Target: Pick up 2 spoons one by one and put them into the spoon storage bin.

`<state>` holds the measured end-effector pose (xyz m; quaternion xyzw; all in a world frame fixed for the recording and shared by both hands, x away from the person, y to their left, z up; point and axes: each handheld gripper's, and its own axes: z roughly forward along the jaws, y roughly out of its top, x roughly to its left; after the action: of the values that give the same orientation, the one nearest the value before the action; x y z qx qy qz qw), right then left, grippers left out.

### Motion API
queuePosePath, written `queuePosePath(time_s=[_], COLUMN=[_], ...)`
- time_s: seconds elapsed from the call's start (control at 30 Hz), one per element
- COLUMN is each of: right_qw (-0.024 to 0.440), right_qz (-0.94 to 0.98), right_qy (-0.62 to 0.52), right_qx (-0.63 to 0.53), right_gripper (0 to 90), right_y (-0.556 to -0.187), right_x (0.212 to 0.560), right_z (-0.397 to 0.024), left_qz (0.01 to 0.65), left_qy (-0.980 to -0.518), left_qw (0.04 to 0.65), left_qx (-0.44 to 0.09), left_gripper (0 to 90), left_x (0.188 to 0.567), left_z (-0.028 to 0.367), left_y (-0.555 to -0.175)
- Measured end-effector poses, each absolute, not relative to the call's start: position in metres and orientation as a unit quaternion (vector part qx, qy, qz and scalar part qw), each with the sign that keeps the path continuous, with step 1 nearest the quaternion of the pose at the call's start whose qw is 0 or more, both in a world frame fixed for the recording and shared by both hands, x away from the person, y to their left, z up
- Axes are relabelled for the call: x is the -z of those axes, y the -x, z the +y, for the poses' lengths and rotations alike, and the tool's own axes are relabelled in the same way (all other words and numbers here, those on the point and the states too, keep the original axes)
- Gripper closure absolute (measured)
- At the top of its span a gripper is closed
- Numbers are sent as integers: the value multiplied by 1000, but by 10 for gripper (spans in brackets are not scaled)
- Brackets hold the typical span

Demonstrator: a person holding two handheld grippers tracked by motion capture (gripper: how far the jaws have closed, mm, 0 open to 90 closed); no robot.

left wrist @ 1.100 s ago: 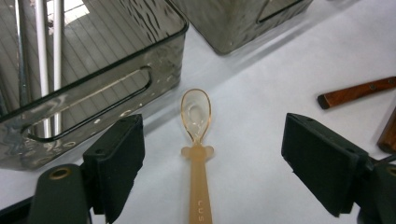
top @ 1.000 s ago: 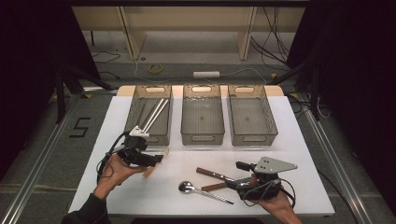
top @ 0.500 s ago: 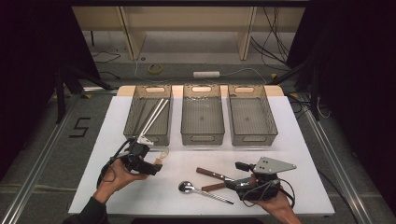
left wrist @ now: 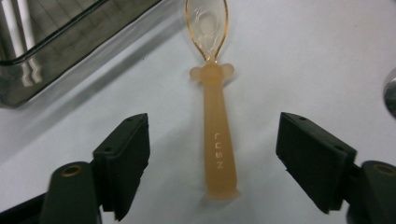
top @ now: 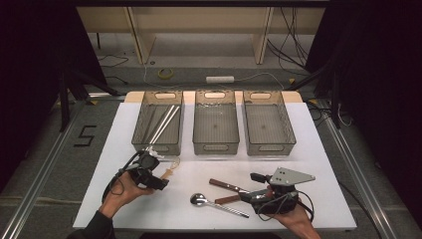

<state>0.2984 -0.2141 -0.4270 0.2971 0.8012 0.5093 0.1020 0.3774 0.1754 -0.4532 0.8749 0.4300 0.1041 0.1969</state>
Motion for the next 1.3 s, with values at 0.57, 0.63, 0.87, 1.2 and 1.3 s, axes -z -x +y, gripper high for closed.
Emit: queuePosePath(time_s=[0.57,0.63,0.87,1.2,1.3], right_qw=[105,104,102,100,100], right_qz=[804,804,805,803,803], right_qy=[-294,-294,-294,-296,-297], right_qx=[-506,-507,-505,-507,-507], right_gripper=[263,264,264,264,264], right_y=[-296,-296,-296,-296,-297], right_x=[427,427,427,428,428], right_z=[-213,-213,-212,-213,-213], left_qz=[432,433,430,426,427], left_qy=[-882,-882,-885,-886,-886], left_qw=[167,167,166,168,169], left_qx=[-84,-81,-70,-69,-69], left_gripper=[516,533,603,692,712], left_x=[460,462,465,467,467], left_z=[174,174,174,174,174], left_y=[-379,-379,-381,-381,-382])
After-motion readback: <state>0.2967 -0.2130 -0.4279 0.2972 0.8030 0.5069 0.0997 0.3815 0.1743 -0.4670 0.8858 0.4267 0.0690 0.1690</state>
